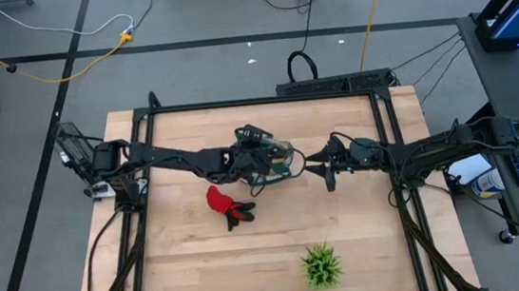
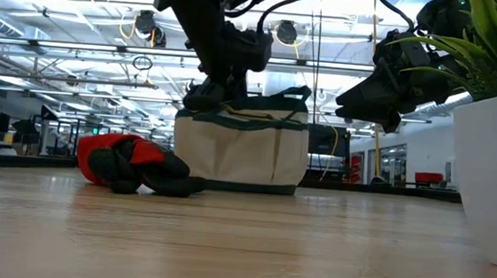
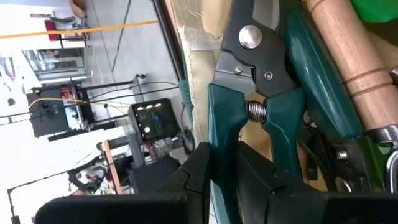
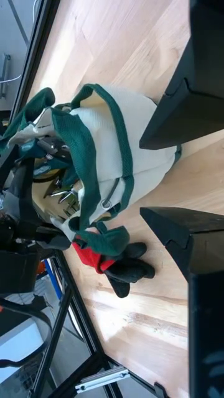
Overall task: Pick & Place Garden tools in Gardening bag
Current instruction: Put the blue fruit pruner into the gardening bag
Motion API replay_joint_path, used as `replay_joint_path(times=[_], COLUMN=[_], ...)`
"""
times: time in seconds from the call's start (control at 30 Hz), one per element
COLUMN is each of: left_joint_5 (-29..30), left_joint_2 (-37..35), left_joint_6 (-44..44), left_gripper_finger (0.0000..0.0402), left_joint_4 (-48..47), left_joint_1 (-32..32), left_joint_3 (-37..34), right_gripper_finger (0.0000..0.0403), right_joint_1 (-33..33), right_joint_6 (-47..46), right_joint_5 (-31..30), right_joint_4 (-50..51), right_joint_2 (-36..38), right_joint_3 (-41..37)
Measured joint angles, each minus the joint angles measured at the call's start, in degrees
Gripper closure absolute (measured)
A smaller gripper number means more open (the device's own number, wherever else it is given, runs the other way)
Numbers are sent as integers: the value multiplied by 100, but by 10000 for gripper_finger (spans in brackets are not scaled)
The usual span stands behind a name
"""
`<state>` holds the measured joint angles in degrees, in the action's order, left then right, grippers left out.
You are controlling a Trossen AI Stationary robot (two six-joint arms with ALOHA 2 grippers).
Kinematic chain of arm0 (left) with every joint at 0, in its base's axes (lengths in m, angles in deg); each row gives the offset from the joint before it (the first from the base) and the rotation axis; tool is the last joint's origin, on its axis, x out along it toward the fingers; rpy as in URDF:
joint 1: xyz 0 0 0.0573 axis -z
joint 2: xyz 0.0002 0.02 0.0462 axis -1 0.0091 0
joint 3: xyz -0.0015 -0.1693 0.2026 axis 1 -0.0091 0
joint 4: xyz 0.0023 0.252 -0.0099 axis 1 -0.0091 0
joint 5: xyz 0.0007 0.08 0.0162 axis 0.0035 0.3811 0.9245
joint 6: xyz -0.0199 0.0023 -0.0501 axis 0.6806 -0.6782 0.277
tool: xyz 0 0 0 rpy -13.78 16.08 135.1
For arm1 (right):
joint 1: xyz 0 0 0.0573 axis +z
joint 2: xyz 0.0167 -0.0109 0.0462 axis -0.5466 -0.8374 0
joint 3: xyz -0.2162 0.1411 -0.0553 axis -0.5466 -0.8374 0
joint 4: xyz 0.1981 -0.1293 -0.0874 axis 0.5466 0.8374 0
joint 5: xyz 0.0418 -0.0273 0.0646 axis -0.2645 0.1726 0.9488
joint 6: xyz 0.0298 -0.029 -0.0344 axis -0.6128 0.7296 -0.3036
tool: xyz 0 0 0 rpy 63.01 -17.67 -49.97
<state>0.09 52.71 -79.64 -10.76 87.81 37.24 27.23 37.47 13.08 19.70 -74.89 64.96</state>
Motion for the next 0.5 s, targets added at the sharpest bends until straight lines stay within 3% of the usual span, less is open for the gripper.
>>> replay_joint_path(times=[0.5], left_joint_5=[-445], left_joint_2=[-2], left_joint_6=[263], left_gripper_finger=[350], left_joint_4=[-82], left_joint_1=[-173], left_joint_3=[0], right_gripper_finger=[245], right_joint_1=[1], right_joint_6=[13], right_joint_5=[2], right_joint_4=[2], right_joint_2=[2], right_joint_3=[0])
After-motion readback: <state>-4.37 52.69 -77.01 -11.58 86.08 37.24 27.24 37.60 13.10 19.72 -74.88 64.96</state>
